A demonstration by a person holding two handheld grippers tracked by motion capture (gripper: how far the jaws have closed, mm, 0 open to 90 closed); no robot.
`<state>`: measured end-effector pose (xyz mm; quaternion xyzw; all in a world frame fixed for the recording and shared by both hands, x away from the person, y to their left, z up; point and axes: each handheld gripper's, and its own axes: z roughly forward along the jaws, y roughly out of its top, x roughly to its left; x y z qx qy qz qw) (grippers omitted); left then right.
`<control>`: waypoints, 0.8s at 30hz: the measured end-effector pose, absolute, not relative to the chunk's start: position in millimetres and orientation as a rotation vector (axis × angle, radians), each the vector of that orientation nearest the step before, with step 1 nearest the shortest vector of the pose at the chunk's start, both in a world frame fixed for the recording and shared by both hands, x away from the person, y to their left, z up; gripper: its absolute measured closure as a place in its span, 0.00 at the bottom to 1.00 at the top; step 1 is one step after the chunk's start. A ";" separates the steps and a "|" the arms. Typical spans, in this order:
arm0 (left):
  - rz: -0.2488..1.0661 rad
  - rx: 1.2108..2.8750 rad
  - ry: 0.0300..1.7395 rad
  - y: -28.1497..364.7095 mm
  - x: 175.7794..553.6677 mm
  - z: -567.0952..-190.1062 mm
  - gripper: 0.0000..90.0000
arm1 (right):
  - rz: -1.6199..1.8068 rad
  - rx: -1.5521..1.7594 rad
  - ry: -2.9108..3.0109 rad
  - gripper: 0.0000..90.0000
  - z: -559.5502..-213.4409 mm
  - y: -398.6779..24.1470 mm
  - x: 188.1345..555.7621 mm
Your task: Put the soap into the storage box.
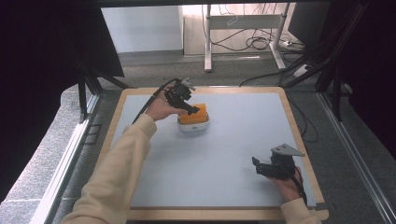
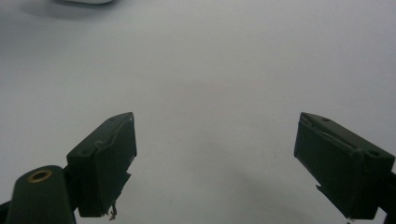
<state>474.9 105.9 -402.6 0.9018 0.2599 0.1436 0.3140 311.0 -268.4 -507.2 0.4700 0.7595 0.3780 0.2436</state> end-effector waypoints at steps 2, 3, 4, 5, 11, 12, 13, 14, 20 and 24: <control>0.359 2.353 0.706 113.7 466.3 -400.6 0.35 | 1.034 1.280 2.075 0.15 -507.1 -268.0 311.1; 0.349 2.339 0.714 117.8 462.1 -399.7 0.34 | 1.032 1.277 2.076 0.15 -507.1 -267.9 311.1; 0.342 2.326 0.720 122.0 458.1 -399.1 0.34 | 1.034 1.280 2.075 0.15 -507.0 -267.5 310.9; 0.333 2.317 0.728 126.0 453.9 -398.9 0.34 | 1.034 1.280 2.075 0.15 -507.0 -267.5 310.9; 0.323 2.253 0.787 149.3 424.6 -405.3 0.32 | 1.033 1.290 2.070 0.15 -506.9 -267.4 310.5; 0.325 2.242 0.807 153.8 419.8 -407.9 0.32 | 1.030 1.292 2.072 0.15 -507.0 -267.5 310.6; 0.327 2.240 0.818 158.8 415.3 -410.6 0.32 | 1.029 1.292 2.073 0.15 -507.0 -267.5 310.7; 0.329 2.237 0.826 163.3 410.2 -413.7 0.32 | 1.029 1.292 2.073 0.15 -507.0 -267.5 310.7; 0.287 2.196 0.859 186.7 370.7 -434.3 0.30 | 1.029 1.285 2.074 0.15 -506.3 -266.7 309.7; 0.307 2.190 0.901 202.0 339.7 -450.3 0.30 | 1.022 1.287 2.078 0.15 -507.1 -265.4 310.3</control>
